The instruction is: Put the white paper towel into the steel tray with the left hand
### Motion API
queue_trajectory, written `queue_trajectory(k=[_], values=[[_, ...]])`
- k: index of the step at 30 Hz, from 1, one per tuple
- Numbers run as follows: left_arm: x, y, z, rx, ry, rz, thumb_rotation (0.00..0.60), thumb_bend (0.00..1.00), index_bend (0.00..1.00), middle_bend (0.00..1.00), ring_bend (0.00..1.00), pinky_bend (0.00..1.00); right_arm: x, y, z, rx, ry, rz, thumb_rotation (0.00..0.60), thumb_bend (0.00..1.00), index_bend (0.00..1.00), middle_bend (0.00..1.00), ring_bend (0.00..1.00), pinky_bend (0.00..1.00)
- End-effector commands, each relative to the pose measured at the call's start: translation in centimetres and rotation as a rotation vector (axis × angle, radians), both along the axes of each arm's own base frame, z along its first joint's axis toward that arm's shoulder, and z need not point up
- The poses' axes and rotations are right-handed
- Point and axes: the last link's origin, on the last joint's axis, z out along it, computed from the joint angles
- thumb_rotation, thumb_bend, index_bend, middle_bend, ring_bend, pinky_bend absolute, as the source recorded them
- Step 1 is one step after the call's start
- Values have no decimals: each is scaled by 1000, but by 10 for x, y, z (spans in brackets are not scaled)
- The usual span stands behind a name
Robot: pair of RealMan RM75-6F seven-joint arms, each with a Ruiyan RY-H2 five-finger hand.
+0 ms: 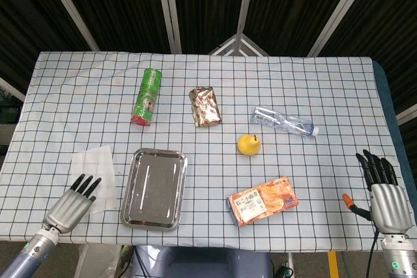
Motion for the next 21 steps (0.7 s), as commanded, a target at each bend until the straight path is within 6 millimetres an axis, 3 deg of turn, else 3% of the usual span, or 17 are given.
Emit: queue_trajectory(k=[1,7,13,21], values=[[-2,1,2,8,-1,9,600,335,468,0,0,0,0,0,0,2,0,-2,600,313,0,0,0,0],[-6,3,1,7,1,26,600,344,477,0,0,0,1,0,0,1,0,1,600,314,0,0,0,0],[-5,4,3,16,-23,38,600,460,561,0,0,0,0,0,0,0,-5,-3,600,314,0,0,0,0],[-5,7,12,42,-39,47,600,521,606,11,0,0,0,-1,1,-1,-9,-3,600,313,0,0,0,0]])
